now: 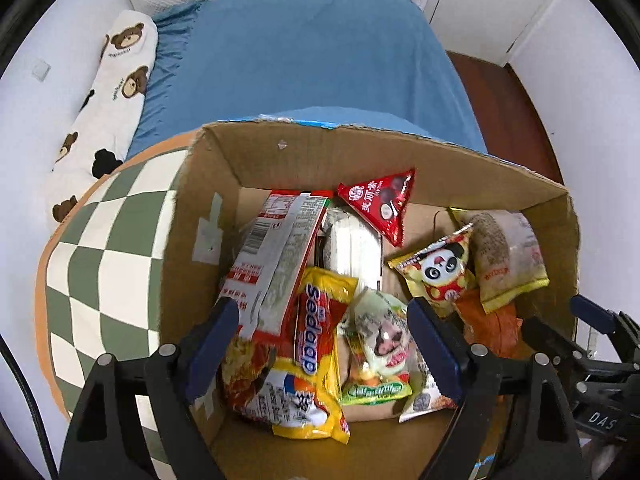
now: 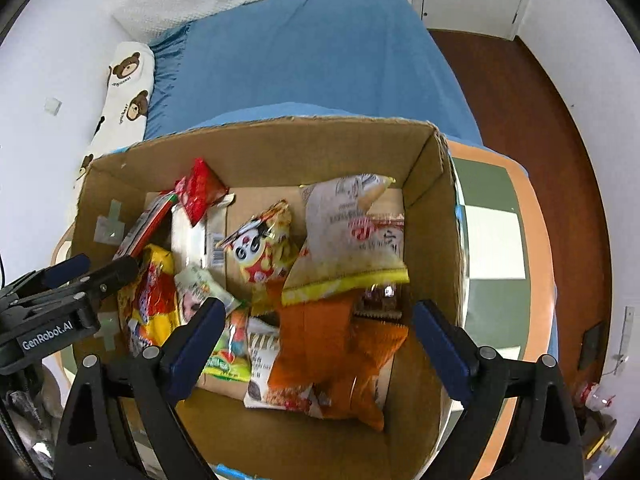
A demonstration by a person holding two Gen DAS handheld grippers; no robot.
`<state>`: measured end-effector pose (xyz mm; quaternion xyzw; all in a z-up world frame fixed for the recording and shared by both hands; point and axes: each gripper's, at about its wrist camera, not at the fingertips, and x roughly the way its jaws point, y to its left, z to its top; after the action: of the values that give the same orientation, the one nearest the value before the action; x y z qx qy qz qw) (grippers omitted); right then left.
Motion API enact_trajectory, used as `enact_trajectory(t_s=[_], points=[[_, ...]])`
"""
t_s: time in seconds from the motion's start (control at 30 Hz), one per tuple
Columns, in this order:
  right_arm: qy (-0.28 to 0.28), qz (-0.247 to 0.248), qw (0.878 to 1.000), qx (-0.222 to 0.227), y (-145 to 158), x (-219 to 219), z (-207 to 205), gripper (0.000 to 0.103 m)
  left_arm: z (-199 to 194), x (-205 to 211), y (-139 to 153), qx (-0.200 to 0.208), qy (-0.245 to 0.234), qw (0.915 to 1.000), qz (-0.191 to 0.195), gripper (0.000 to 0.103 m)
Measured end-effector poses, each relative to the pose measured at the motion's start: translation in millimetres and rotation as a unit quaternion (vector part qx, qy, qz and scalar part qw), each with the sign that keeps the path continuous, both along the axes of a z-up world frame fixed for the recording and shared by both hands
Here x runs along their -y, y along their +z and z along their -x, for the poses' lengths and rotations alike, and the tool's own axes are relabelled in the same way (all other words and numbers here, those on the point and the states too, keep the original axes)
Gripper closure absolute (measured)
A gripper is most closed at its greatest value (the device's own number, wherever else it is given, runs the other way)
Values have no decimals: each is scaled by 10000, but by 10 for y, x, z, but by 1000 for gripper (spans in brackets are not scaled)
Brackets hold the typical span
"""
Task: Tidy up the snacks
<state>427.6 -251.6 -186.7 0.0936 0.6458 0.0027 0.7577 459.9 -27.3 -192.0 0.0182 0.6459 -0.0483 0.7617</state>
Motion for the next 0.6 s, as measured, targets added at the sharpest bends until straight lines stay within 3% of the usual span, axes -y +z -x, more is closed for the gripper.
enact_trajectory(t_s=[0.33, 0.6], points=[[-38, 248, 9964, 805, 555, -157, 592, 3, 652, -70, 618, 896, -74, 9959, -51, 17], [12, 302, 9882, 1500, 1120, -314, 1321, 3, 1374, -240, 1075, 1470, 17, 9891, 61, 17]])
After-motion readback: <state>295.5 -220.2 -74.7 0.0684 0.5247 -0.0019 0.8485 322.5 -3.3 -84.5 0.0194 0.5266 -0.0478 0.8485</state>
